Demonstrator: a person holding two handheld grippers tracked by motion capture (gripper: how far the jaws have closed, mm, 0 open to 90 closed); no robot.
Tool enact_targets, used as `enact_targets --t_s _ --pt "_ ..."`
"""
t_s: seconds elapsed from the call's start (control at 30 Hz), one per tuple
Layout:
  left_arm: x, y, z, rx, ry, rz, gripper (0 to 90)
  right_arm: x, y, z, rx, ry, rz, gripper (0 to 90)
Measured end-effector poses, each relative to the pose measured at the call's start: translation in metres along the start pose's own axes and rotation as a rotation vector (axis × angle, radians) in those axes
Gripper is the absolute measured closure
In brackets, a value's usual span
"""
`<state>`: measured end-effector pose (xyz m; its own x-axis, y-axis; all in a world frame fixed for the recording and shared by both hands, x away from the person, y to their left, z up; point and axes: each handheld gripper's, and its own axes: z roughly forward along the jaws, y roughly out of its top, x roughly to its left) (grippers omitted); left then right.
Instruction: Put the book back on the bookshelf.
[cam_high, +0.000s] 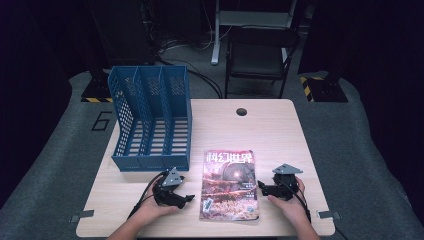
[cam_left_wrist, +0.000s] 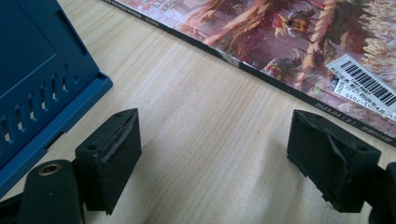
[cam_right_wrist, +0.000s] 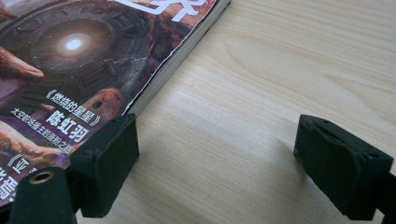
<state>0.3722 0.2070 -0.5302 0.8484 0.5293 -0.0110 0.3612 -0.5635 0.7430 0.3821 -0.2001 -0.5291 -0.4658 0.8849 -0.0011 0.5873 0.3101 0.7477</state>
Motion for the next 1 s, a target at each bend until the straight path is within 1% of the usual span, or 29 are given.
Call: enact_targets --t_s 0.03,0.1,0.13,0.2,0.23,0.27,0.33,0.37,0.4,0.43,0.47,0.5,0.53,0.57,0.6,0.63,0.67,0.7,0.73,0.8,0.83,0.9,0.93,0.97,1.0 --pt "0.0 0.0 0.0 0.0 0.0 0.0 17.5 0.001 0.0 0.0 0.003 0.001 0.017 13.6" --pt "0.0 0.0 0.0 0.001 -0.001 0.001 17.4 0.0 -0.001 0.0 0.001 0.003 0.006 13.7" --pt "0.0 0.0 0.0 0.001 -0.001 0.001 17.3 0.001 0.0 0.0 0.004 -0.004 0.015 13.8" --pt "0.0 0.0 0.0 0.001 -0.002 0.002 17.2 0.002 -0.001 0.0 -0.004 -0.011 0.02 13.8" --pt "0.0 0.0 0.0 0.004 -0.006 0.005 16.8 0.001 -0.001 -0.001 0.005 -0.011 0.017 13.9" --pt "0.0 0.001 0.0 0.019 -0.006 0.015 15.6 0.001 -0.001 -0.001 0.008 -0.004 0.012 13.8" --pt "0.0 0.001 0.0 0.019 -0.008 0.019 14.5 0.002 -0.001 -0.002 0.008 0.004 0.023 14.2" --pt "-0.001 0.001 0.0 0.017 -0.008 0.014 14.3 0.001 -0.002 -0.002 0.008 0.003 0.014 15.2" --pt "-0.001 0.001 0.001 0.012 0.0 0.011 13.9 0.001 -0.002 -0.003 0.004 -0.003 0.017 16.5" --pt "-0.001 0.001 0.001 0.013 -0.001 0.012 13.4 0.0 -0.003 -0.003 -0.008 -0.005 0.012 17.9" --pt "-0.001 0.001 0.001 0.012 0.0 0.012 13.4 -0.001 -0.003 -0.004 -0.008 -0.003 0.021 19.9" --pt "-0.001 0.001 0.001 0.013 0.001 0.012 13.4 -0.002 -0.004 -0.005 -0.009 -0.008 0.02 22.6" --pt "-0.001 0.001 0.001 0.013 0.0 0.013 13.4 -0.002 -0.004 -0.007 0.0 -0.01 0.033 24.0" --pt "-0.001 0.001 0.001 0.013 0.001 0.012 13.4 -0.003 -0.004 -0.008 -0.004 -0.007 0.043 25.5" --pt "-0.001 0.001 0.001 0.013 0.0 0.012 13.4 -0.004 -0.003 -0.009 0.001 -0.008 0.055 28.1" --pt "-0.001 0.001 0.001 0.013 0.0 0.013 13.4 -0.003 -0.002 -0.01 0.016 -0.022 0.054 29.7" --pt "-0.001 0.001 0.001 0.013 0.0 0.013 13.4 -0.003 -0.001 -0.011 0.036 -0.027 0.053 30.4" --pt "-0.001 0.001 0.001 0.013 0.001 0.013 13.4 -0.002 0.0 -0.011 0.042 -0.039 0.048 32.2" --pt "-0.001 0.001 0.001 0.013 0.0 0.013 13.4 0.0 0.0 -0.011 0.046 -0.049 0.072 34.1" --pt "-0.001 0.001 0.001 0.013 0.0 0.013 13.4 0.0 0.001 -0.013 0.061 -0.033 0.066 35.8" --pt "-0.001 0.001 0.001 0.013 0.001 0.013 13.4 0.001 0.002 -0.013 0.061 -0.033 0.065 37.5" --pt "-0.001 0.001 0.001 0.013 0.0 0.012 13.3 0.001 0.003 -0.013 0.062 -0.017 0.056 38.8" --pt "-0.001 0.001 0.001 0.013 0.0 0.012 13.4 0.002 0.003 -0.013 0.064 -0.016 0.065 39.4" --pt "-0.001 0.001 0.001 0.013 0.0 0.012 13.4 0.003 0.004 -0.013 0.068 -0.02 0.061 40.5" --pt "-0.001 0.001 0.001 0.013 0.0 0.013 13.4 0.003 0.005 -0.013 0.072 -0.006 0.071 41.5"
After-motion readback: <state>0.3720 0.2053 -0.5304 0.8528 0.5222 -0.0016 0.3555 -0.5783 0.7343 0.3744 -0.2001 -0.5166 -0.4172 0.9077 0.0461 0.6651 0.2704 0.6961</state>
